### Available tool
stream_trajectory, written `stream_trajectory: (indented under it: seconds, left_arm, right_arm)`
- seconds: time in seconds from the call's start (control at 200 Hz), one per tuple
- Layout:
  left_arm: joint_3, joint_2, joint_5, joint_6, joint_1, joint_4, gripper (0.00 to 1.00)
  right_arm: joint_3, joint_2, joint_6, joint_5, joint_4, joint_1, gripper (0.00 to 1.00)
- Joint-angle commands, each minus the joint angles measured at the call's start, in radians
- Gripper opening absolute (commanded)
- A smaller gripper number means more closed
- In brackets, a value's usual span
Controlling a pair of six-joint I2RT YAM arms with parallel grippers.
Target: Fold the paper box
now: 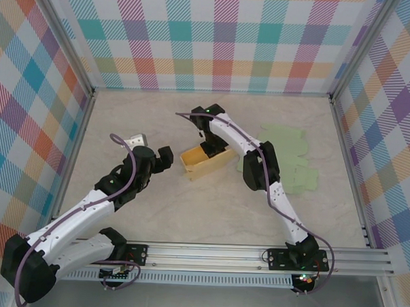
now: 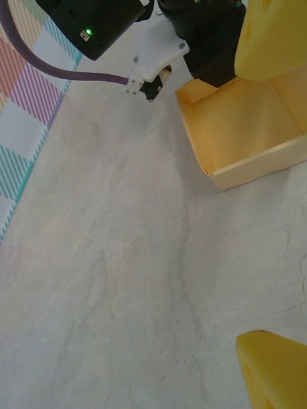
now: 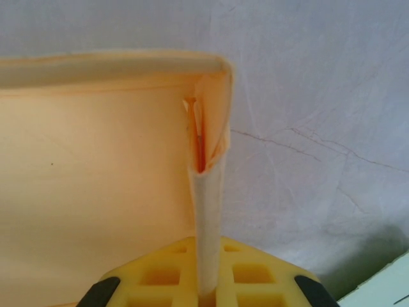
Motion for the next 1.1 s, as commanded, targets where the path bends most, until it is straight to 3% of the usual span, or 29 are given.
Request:
stream_trajectory:
  seconds: [0.0, 0.245, 0.615, 0.78, 0.93, 1.015, 1.095]
  left_arm:
    - [-0.010, -0.012, 0.007, -0.006, 0.012, 0.019, 1.00]
    - [-0.014, -0.007, 0.003, -0.009, 0.015, 0.030, 1.00]
    - [0.001, -0.009, -0.064, -0.002, 0.016, 0.012, 1.00]
    - [0.006, -0.016, -0.060, 0.005, 0.018, -0.018, 1.00]
    - [-0.003, -0.035, -0.032, 0.000, 0.017, -0.008, 1.00]
    - [0.009, -0.030, -0.012, 0.004, 0.019, -0.010, 1.00]
    - [0.022, -0.022, 0.008, 0.008, 0.019, -0.013, 1.00]
  right_arm:
    - [-0.065, 0.068, 0.006, 0.074, 0.086, -0.003, 0.02]
    - [-0.221, 0.066, 0.037, 0.249, 0.198, 0.038, 0.00]
    - [-0.296, 0.007, 0.117, 0.129, 0.322, 0.051, 0.00]
    - [-0.327, -0.065, 0.122, 0.133, 0.298, 0.053, 0.23]
    - [-0.332, -0.162, 0.103, 0.138, 0.290, 0.052, 0.56]
    - [-0.317, -0.193, 0.092, 0.145, 0.283, 0.051, 0.65]
    - [-0.291, -0.209, 0.085, 0.146, 0.268, 0.051, 0.67]
